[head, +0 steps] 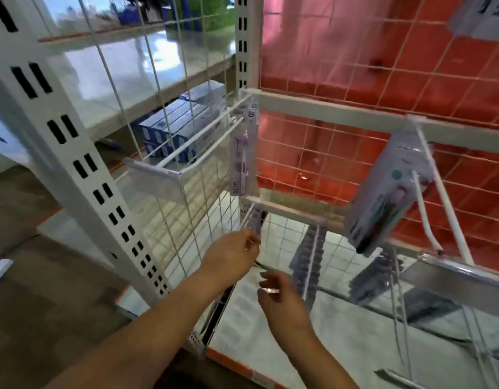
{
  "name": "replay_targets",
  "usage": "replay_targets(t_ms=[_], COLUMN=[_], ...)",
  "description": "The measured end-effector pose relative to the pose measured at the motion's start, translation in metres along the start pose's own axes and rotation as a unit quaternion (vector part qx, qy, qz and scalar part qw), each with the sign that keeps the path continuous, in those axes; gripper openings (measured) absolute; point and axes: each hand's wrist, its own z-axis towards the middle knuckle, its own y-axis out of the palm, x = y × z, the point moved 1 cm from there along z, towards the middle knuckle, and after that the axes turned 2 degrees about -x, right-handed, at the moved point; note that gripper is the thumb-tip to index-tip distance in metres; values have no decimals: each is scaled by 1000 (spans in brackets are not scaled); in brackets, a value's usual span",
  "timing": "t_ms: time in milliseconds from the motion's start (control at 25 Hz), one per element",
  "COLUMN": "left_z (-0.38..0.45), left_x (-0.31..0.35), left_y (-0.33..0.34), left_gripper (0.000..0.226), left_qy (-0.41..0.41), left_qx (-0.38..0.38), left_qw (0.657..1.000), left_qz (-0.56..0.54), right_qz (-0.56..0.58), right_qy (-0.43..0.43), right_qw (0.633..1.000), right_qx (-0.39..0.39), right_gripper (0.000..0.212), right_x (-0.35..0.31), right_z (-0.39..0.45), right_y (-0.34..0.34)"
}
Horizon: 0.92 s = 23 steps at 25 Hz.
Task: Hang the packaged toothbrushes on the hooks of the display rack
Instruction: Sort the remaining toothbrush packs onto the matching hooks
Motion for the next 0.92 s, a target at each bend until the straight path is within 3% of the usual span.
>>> replay_targets(t_ms=[160, 320, 400, 480, 600, 760, 920], left_z=[3, 18, 33, 55, 92, 133, 161], left_x=[-16, -24, -22, -19, -12, -18, -29], left_y=[11, 7, -1, -12, -28, -35, -35], left_gripper=[28, 31, 36, 41, 53, 79, 83], left_qy=[-35, -59, -80, -119, -149, -161, -153], left_qx=[-60, -72, -45, -6, 66, 105, 113], left_qw=[994, 993, 995, 990, 955, 935, 922], left_qz=[79, 72, 33, -74, -247, -298, -337], right_qz=[-45, -110, -104, -44, 36, 57, 88], right_qy=[33, 33, 23, 16, -1, -36, -77], right_qw=[998, 992, 993, 997, 995, 994, 992], right_qx=[32, 54, 55, 65, 90, 84, 39], right_gripper=[30, 36, 38, 39, 43, 47, 55], right_x=[-7, -11, -20, -33, -56, -79, -93], right_z=[15, 33, 48, 69, 109, 157, 198], right_y=[-14, -21, -29, -39, -55, -62, -52])
